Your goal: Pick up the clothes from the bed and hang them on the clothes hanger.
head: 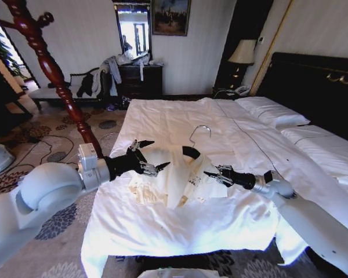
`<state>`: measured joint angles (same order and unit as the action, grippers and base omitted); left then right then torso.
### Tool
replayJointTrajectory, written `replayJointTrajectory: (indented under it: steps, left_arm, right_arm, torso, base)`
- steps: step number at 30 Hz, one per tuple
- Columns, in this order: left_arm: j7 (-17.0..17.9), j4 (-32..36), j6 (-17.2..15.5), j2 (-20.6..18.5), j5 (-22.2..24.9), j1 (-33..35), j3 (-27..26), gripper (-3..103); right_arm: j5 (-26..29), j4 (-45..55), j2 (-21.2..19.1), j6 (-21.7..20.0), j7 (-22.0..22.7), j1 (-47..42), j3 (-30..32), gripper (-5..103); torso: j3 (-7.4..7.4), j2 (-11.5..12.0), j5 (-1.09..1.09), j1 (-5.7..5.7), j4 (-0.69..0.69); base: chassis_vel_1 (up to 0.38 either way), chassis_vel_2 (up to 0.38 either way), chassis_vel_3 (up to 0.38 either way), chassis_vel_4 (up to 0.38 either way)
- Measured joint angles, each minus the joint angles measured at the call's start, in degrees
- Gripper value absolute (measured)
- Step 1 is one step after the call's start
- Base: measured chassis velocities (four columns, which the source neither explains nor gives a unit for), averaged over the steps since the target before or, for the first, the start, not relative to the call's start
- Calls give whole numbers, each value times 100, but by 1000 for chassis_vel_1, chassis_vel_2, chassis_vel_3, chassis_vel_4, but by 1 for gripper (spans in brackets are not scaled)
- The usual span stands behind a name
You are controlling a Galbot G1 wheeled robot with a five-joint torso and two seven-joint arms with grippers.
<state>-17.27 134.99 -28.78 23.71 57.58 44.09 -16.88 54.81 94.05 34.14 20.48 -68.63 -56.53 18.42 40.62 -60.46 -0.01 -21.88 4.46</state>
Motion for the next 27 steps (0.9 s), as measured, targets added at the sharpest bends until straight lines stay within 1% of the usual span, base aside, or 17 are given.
replayJointTrajectory:
  steps: [1,2,6,8,11,12,14,15,16,17,18,20,21,22,23,25,27]
  left_arm:
    - [-177,-75,19,-23,-18,2,31,100]
    - [-177,-75,19,-23,-18,2,31,100]
    - [-581,-243,29,-44,17,0,254,100]
    - [-632,-266,30,-46,13,1,297,100]
    - [-905,-371,26,-106,-38,45,498,100]
    - [-905,-371,26,-106,-38,45,498,100]
    - [-1034,-425,27,-111,-139,77,559,100]
    - [-1100,-456,27,-95,-180,95,586,103]
    - [-1100,-456,27,-95,-180,95,586,103]
    - [-1172,-492,27,-59,-212,108,623,103]
    - [-1238,-532,40,-23,-265,115,670,100]
    - [-1469,-652,222,37,-608,128,789,89]
    - [-1469,-652,222,37,-608,128,789,89]
    - [-1535,-692,278,51,-725,132,811,84]
    - [-1682,-768,367,78,-933,149,841,78]
    - [-1872,-836,446,98,-1133,182,851,67]
    - [-1937,-854,470,101,-1186,191,851,67]
  right_arm:
    - [-5,-10,-18,5,-62,20,1,20]
    - [-5,-10,-18,5,-62,20,1,20]
    - [-40,-18,-56,6,-318,131,-11,20]
    - [-58,-17,-58,5,-348,144,-15,20]
    - [-140,-9,-86,-3,-543,211,-31,20]
    - [-140,-9,-86,-3,-543,211,-31,20]
    - [-222,-4,-90,-10,-621,239,-43,20]
    - [-285,0,-90,-12,-661,248,-46,20]
    - [-285,0,-90,-12,-661,248,-46,20]
    - [-366,12,-85,-12,-701,249,-50,20]
    - [-439,27,-83,-12,-724,247,-57,20]
    - [-510,74,-88,-14,-768,230,-74,20]
    - [-510,74,-88,-14,-768,230,-74,20]
    - [-515,84,-94,-15,-775,228,-75,20]
    - [-517,114,-112,-21,-787,225,-76,20]
    - [-517,153,-136,-25,-792,217,-75,20]
    - [-517,165,-141,-25,-794,210,-75,20]
  torso:
    - [0,0,0,0,0]
    - [0,0,0,0,0]
    - [0,0,0,0,0]
    - [0,0,0,0,0]
    - [0,0,1,0,0]
    - [0,0,1,0,0]
    - [0,0,0,0,0]
    - [0,0,0,0,0]
    - [0,0,0,0,0]
    - [0,0,0,0,-1]
    - [0,0,0,0,0]
    - [0,0,1,0,0]
    - [0,0,1,0,0]
    - [0,0,1,0,0]
    - [0,0,0,0,0]
    - [0,0,0,0,0]
    - [0,0,0,0,0]
  base:
    - [0,0,0,0]
    - [0,0,0,0]
    - [0,0,0,0]
    - [0,0,0,0]
    - [0,0,0,0]
    - [0,0,0,0]
    - [0,0,0,0]
    - [0,0,0,0]
    - [0,0,0,0]
    - [0,0,0,0]
    - [0,0,0,0]
    - [0,0,0,0]
    - [0,0,0,0]
    - [0,0,0,0]
    - [0,0,0,0]
    - [0,0,0,0]
    - [0,0,0,0]
